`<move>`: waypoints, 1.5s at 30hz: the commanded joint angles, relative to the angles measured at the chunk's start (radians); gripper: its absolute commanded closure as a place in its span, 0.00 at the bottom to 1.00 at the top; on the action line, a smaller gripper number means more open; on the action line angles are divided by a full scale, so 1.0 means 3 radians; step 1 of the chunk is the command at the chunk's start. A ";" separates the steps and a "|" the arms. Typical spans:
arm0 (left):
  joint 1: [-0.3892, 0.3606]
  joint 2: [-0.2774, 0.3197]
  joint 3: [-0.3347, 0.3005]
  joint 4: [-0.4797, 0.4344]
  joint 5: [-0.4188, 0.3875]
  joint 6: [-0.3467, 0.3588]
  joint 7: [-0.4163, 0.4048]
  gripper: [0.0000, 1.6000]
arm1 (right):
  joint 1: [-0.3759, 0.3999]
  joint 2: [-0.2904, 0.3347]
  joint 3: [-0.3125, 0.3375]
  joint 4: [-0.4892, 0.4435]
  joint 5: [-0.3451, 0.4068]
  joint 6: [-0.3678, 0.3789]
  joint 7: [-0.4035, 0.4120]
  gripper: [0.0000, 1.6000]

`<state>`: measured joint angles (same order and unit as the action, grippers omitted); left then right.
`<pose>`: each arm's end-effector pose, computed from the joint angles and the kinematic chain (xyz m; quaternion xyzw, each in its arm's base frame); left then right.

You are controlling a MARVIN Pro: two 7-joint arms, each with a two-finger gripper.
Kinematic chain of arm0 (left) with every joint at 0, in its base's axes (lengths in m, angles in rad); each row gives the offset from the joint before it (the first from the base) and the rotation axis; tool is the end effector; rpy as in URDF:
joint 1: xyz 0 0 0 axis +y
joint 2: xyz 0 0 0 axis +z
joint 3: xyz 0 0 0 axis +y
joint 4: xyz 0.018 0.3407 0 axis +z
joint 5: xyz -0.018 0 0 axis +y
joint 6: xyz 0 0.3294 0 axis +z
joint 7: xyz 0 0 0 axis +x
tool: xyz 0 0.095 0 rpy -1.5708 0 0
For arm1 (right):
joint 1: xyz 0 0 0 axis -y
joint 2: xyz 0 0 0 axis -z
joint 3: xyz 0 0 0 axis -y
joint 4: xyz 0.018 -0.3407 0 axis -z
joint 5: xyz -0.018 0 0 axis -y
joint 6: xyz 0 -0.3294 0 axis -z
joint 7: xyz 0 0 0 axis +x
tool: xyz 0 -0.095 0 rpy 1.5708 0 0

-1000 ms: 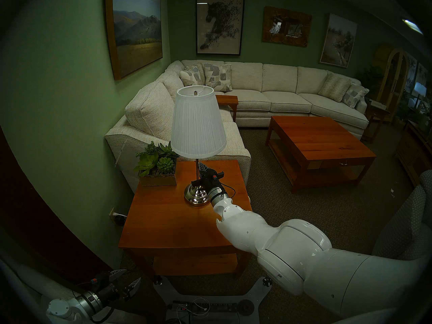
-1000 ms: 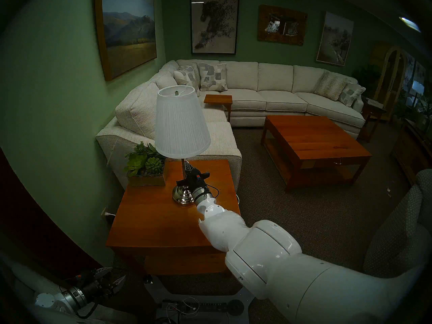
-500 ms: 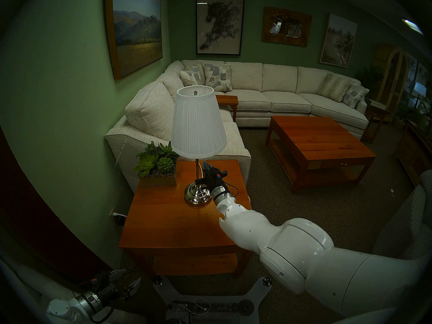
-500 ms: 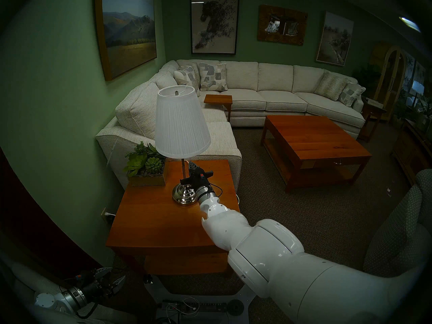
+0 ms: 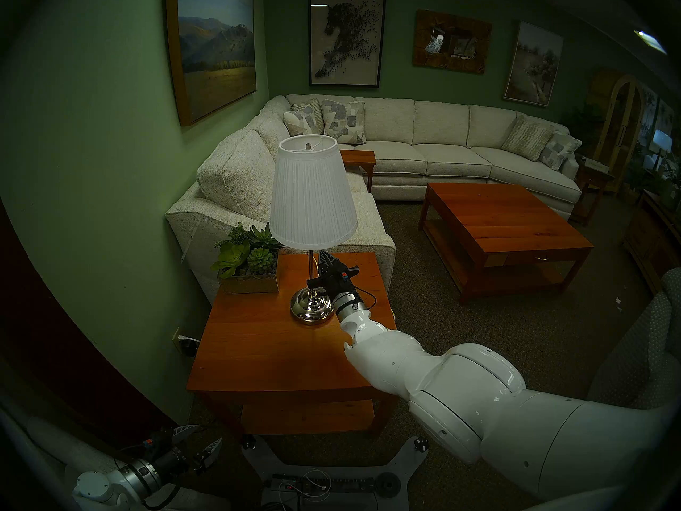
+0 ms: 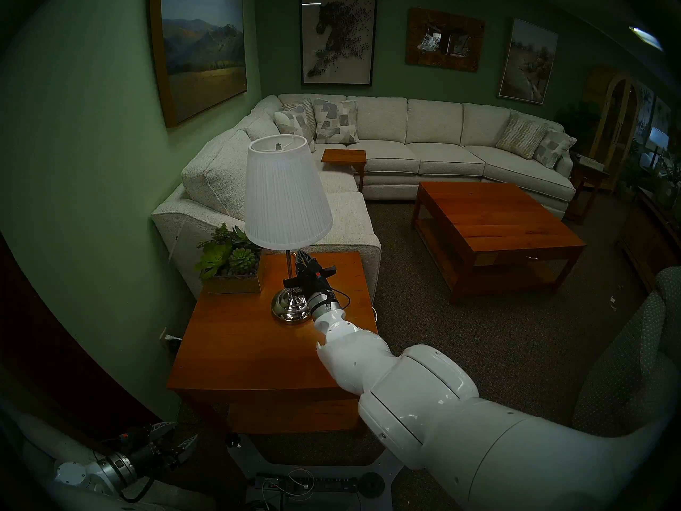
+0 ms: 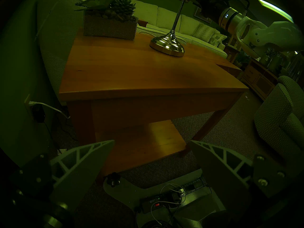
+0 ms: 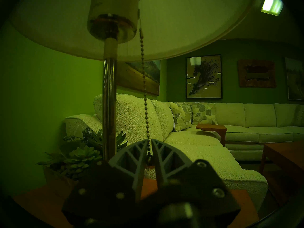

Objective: Pull on string to turn off lamp

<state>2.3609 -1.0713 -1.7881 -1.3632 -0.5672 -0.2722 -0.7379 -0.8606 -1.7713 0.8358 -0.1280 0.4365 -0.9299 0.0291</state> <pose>0.0626 0.2280 -0.5193 0.8591 -0.0940 0.4644 0.1935 0.5327 0.1995 -0.4535 -0.6156 -0.1378 -0.7597 0.1577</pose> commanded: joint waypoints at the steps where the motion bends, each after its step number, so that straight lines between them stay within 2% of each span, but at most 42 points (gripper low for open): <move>1: 0.0002 0.0006 -0.0019 -0.0051 -0.0009 -0.0012 -0.0002 0.00 | -0.0017 0.0045 -0.0004 -0.0236 -0.0030 -0.0100 -0.0042 0.63; 4: 0.0004 0.0006 -0.0020 -0.0053 -0.0009 -0.0011 -0.0001 0.00 | -0.0146 0.0127 -0.0007 -0.0439 -0.0076 -0.0100 -0.0102 0.61; 11: 0.0003 0.0006 -0.0019 -0.0051 -0.0008 -0.0011 -0.0002 0.00 | -0.0342 0.0191 0.0003 -0.0706 -0.0167 -0.0100 -0.0202 0.60; 13: 0.0001 0.0006 -0.0018 -0.0048 -0.0008 -0.0012 -0.0003 0.00 | -0.0394 0.0201 0.0006 -0.0768 -0.0183 -0.0100 -0.0217 0.56; 26: -0.0010 0.0007 -0.0012 -0.0032 -0.0006 -0.0011 -0.0004 0.00 | -0.0795 0.0361 0.0017 -0.1255 -0.0292 -0.0100 -0.0345 0.56; 29: -0.0012 0.0008 -0.0011 -0.0029 -0.0005 -0.0011 -0.0004 0.00 | -0.0910 0.0436 0.0030 -0.1389 -0.0317 -0.0100 -0.0386 0.52; 30: -0.0013 0.0008 -0.0010 -0.0027 -0.0005 -0.0011 -0.0004 0.00 | -0.0939 0.0454 0.0040 -0.1399 -0.0320 -0.0100 -0.0402 0.46; 31: -0.0013 0.0008 -0.0010 -0.0027 -0.0005 -0.0011 -0.0004 0.00 | -0.0984 0.0488 0.0044 -0.1457 -0.0326 -0.0100 -0.0413 0.35; 39: -0.0017 0.0008 -0.0008 -0.0022 -0.0005 -0.0011 -0.0005 0.00 | -0.1305 0.0676 0.0091 -0.1785 -0.0388 -0.0100 -0.0498 0.17; 45: -0.0019 0.0008 -0.0008 -0.0021 -0.0006 -0.0012 -0.0006 0.00 | -0.1497 0.0677 0.0070 -0.2010 -0.0462 -0.0100 -0.0502 0.20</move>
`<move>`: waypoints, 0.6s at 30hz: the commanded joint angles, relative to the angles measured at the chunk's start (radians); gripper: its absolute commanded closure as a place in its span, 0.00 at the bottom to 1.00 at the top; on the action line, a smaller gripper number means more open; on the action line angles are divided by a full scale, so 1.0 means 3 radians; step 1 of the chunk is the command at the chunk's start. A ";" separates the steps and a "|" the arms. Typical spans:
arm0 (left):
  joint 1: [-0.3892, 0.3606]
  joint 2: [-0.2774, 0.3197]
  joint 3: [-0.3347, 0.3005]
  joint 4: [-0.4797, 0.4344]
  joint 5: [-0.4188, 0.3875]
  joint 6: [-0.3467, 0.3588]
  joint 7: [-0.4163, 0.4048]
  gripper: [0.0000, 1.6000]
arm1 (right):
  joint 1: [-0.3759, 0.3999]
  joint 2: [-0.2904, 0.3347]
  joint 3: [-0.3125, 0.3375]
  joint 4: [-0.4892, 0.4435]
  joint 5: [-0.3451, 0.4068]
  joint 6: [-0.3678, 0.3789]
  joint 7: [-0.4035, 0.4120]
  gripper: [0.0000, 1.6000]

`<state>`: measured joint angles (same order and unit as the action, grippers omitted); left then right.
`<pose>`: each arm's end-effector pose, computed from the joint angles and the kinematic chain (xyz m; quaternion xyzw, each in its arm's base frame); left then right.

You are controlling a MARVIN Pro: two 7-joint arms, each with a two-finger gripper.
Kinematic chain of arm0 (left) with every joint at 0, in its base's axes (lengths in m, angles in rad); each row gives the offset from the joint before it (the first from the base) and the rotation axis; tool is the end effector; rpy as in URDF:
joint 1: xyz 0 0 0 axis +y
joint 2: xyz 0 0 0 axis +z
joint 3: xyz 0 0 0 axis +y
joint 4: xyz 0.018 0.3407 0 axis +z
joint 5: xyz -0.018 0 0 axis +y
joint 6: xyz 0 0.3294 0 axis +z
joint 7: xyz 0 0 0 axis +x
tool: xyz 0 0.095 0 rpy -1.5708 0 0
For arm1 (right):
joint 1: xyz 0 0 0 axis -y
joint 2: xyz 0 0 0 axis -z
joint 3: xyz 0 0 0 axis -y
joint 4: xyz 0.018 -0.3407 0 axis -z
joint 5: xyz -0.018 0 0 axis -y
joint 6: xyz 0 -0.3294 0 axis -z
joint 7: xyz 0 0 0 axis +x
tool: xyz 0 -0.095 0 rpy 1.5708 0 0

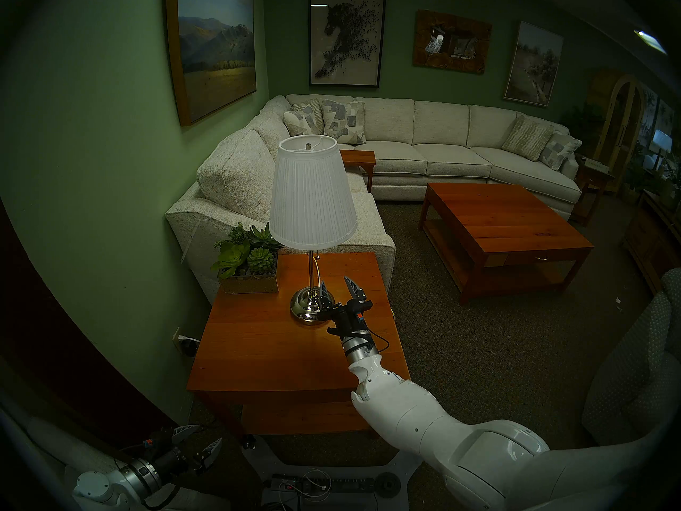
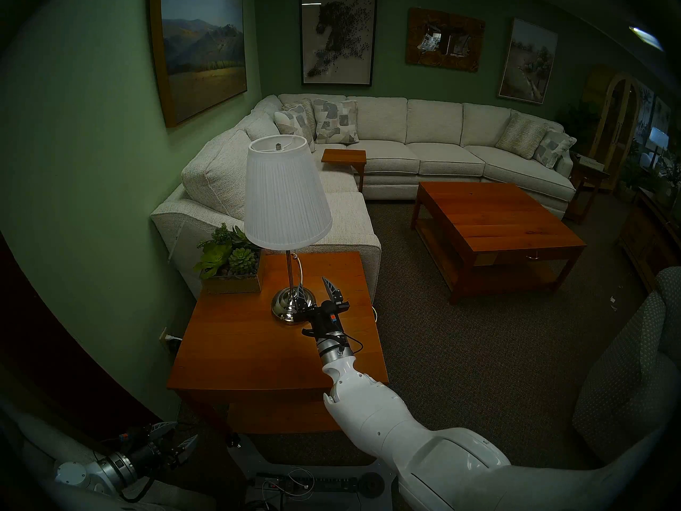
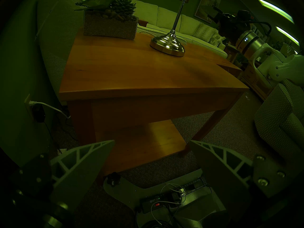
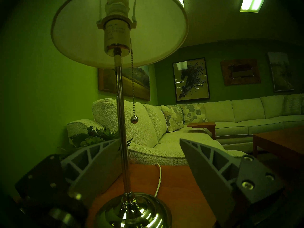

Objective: Pull on string to turn off lamp

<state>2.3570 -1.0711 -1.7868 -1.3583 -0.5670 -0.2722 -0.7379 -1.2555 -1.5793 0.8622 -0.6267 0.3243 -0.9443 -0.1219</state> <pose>0.0631 0.2284 -0.5203 0.8594 -0.0935 0.4641 0.1931 0.4200 0.1638 -0.5164 -0.6071 -0.0764 -0.7729 0.1677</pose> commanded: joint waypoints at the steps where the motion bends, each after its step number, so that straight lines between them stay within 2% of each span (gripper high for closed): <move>1: -0.0006 0.0007 -0.0012 -0.0037 -0.0006 -0.0013 -0.0007 0.00 | -0.0203 0.0030 -0.0025 -0.0375 -0.0097 -0.0052 0.0004 0.20; 5: -0.0006 0.0007 -0.0012 -0.0037 -0.0006 -0.0013 -0.0007 0.00 | -0.0266 0.0052 -0.0035 -0.0514 -0.0160 -0.0052 -0.0001 0.14; 10: -0.0007 0.0007 -0.0012 -0.0036 -0.0006 -0.0013 -0.0007 0.00 | -0.0264 0.0132 -0.0002 -0.0749 -0.0244 -0.0052 -0.0036 0.15; 12: -0.0008 0.0007 -0.0012 -0.0036 -0.0006 -0.0013 -0.0008 0.00 | -0.0231 0.0135 0.0007 -0.0744 -0.0265 -0.0052 -0.0035 0.08; 13: -0.0008 0.0007 -0.0012 -0.0036 -0.0006 -0.0013 -0.0008 0.00 | -0.0254 0.0169 0.0008 -0.0825 -0.0281 -0.0052 -0.0040 0.00; 18: -0.0005 0.0007 -0.0013 -0.0039 -0.0007 -0.0015 -0.0008 0.00 | -0.0348 0.0268 0.0026 -0.1045 -0.0334 -0.0052 -0.0060 0.00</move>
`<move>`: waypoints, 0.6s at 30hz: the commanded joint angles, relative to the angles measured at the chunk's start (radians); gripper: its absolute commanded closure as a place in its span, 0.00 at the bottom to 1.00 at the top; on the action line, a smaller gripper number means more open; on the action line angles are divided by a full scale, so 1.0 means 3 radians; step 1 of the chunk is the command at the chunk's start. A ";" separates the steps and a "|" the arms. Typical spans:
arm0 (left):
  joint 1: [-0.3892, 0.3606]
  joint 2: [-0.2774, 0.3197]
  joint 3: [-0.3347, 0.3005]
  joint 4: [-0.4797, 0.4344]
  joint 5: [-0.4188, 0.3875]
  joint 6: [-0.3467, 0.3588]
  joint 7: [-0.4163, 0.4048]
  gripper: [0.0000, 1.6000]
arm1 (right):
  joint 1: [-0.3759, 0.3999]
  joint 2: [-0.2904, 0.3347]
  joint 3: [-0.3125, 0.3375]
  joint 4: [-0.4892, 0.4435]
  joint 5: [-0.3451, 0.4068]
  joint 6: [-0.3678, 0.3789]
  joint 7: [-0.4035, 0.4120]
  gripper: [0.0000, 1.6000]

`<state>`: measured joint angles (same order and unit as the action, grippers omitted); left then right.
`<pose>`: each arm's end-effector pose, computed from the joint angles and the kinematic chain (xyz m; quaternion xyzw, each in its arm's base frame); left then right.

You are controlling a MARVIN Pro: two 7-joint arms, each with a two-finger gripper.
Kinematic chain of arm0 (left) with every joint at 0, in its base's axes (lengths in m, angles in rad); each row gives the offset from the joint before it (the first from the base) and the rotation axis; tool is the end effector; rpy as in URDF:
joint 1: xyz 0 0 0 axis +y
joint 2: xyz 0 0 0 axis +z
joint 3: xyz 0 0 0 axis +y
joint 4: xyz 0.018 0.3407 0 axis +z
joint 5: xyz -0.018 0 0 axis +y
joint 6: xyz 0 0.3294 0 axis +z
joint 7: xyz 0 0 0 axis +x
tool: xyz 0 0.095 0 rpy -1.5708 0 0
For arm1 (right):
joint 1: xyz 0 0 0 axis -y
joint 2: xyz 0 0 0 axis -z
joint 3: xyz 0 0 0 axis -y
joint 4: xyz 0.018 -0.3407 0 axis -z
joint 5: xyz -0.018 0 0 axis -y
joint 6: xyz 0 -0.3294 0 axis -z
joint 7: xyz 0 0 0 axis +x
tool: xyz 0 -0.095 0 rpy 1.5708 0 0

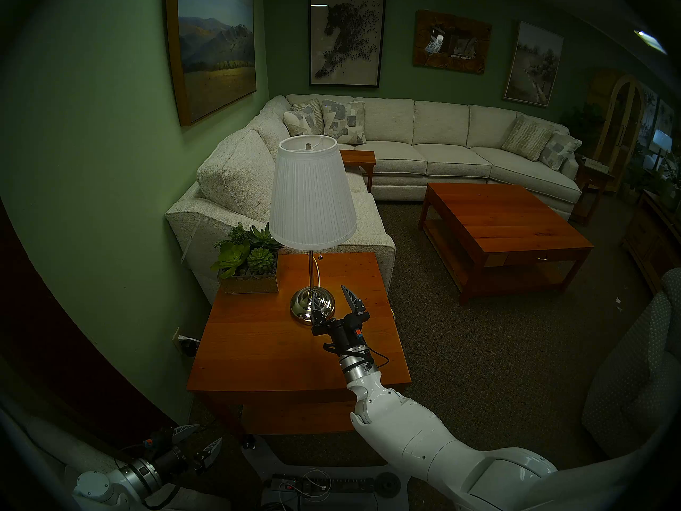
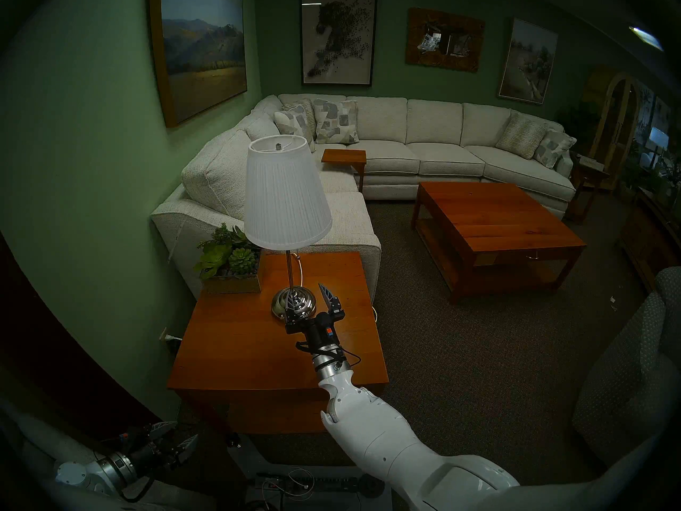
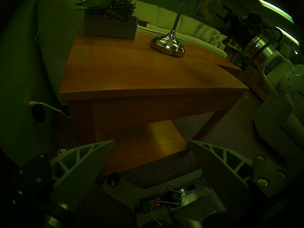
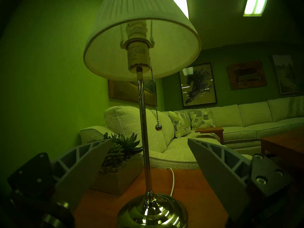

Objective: Pull on string to turn off lamp

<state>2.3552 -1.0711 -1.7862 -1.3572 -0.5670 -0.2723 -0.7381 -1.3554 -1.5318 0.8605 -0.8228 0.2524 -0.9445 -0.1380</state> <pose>0.0636 0.2284 -0.5205 0.8592 -0.0935 0.4644 0.1932 0.3908 0.1727 -0.4989 -0.5723 -0.0866 -0.7919 0.1943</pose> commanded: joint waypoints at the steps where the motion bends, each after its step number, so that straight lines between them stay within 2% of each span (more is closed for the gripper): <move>1: 0.0001 0.0007 -0.0016 -0.0044 -0.0007 -0.0015 -0.0008 0.00 | -0.0004 0.0099 0.0038 -0.0366 -0.0097 -0.0051 -0.0006 0.00; 10: 0.0008 0.0007 -0.0019 -0.0052 -0.0009 -0.0015 -0.0008 0.00 | -0.0167 0.0248 0.0061 -0.0728 -0.0110 -0.0051 -0.0047 0.00; 14: 0.0010 0.0007 -0.0020 -0.0055 -0.0009 -0.0015 -0.0007 0.00 | -0.0254 0.0320 0.0067 -0.0919 -0.0121 0.0032 -0.0068 0.00; 16: 0.0010 0.0007 -0.0020 -0.0055 -0.0010 -0.0015 -0.0007 0.00 | -0.0248 0.0314 0.0068 -0.0896 -0.0126 0.0018 -0.0068 0.00; 18: 0.0012 0.0007 -0.0021 -0.0057 -0.0010 -0.0015 -0.0007 0.00 | -0.0314 0.0370 0.0073 -0.1047 -0.0133 0.0109 -0.0087 0.00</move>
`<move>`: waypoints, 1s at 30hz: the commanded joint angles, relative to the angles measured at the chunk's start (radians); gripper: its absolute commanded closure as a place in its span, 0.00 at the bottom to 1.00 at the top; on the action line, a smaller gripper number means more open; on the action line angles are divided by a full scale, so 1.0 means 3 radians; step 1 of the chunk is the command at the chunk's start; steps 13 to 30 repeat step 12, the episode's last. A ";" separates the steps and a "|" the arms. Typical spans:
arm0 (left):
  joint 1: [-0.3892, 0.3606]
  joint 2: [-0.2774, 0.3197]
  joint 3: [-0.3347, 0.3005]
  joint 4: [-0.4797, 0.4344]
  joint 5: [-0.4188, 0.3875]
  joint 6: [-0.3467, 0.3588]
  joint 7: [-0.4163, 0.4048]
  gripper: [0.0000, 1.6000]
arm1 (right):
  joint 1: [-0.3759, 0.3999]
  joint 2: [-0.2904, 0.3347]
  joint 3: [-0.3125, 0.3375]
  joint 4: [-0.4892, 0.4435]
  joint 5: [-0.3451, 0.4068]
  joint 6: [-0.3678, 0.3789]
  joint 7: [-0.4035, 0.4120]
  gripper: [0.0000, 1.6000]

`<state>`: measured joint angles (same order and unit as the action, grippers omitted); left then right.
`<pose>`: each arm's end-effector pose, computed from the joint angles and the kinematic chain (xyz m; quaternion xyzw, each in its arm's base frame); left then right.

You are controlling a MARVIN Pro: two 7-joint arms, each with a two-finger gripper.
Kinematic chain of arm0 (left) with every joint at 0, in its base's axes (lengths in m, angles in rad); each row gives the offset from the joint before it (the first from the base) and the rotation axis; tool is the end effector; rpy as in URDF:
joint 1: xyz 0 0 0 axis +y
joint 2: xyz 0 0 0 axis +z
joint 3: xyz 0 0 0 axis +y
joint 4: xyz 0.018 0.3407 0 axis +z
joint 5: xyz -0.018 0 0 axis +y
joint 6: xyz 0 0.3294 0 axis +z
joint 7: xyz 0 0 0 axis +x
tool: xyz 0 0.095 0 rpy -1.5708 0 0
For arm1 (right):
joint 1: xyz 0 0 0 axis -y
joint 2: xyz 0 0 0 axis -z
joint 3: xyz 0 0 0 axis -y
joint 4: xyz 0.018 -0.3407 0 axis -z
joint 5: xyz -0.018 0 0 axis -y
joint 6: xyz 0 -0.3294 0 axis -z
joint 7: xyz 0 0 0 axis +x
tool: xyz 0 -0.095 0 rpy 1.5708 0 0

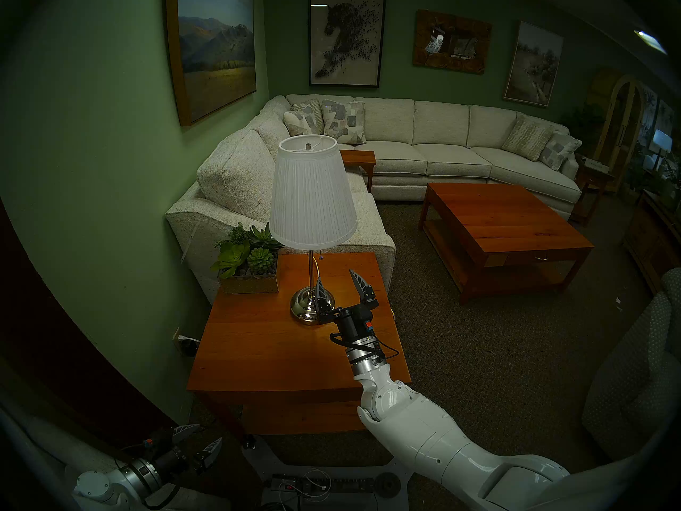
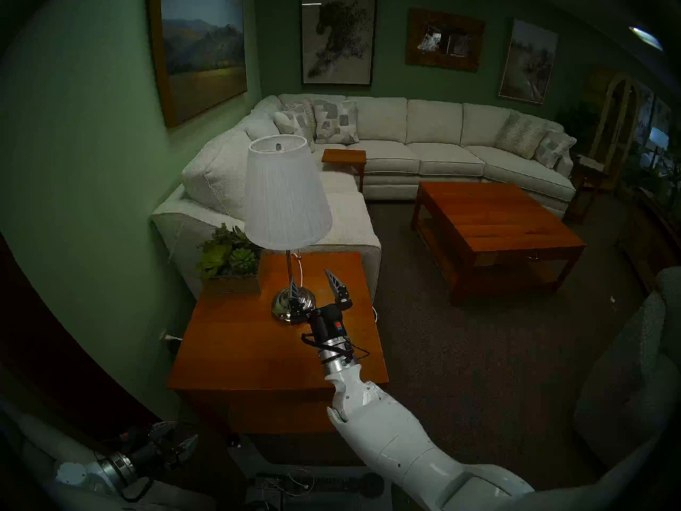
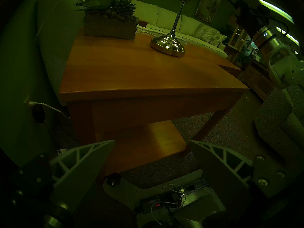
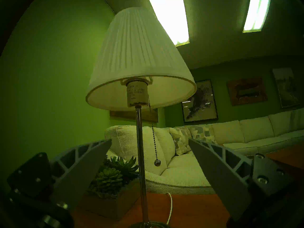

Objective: Pull on string to turn off lamp

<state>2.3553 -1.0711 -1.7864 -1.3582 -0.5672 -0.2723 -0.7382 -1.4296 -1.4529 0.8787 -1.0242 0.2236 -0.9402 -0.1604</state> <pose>0.0639 0.2283 -0.5202 0.8590 -0.0936 0.4648 0.1933 0.3778 0.1545 -0.4691 -0.5346 -0.0800 -0.8173 0.1996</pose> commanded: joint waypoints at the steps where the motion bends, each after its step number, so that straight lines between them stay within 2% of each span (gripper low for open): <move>1: 0.0011 0.0007 -0.0020 -0.0054 -0.0009 -0.0015 -0.0006 0.00 | -0.0067 0.0107 0.0012 -0.0375 -0.0037 0.0095 -0.0013 0.00; 11: 0.0015 0.0006 -0.0022 -0.0060 -0.0009 -0.0014 -0.0005 0.00 | -0.0226 0.0246 0.0030 -0.0766 -0.0051 0.0437 -0.0072 0.00; 30: 0.0016 0.0006 -0.0022 -0.0060 -0.0009 -0.0014 -0.0005 0.00 | -0.0220 0.0240 0.0030 -0.0751 -0.0054 0.0437 -0.0073 0.00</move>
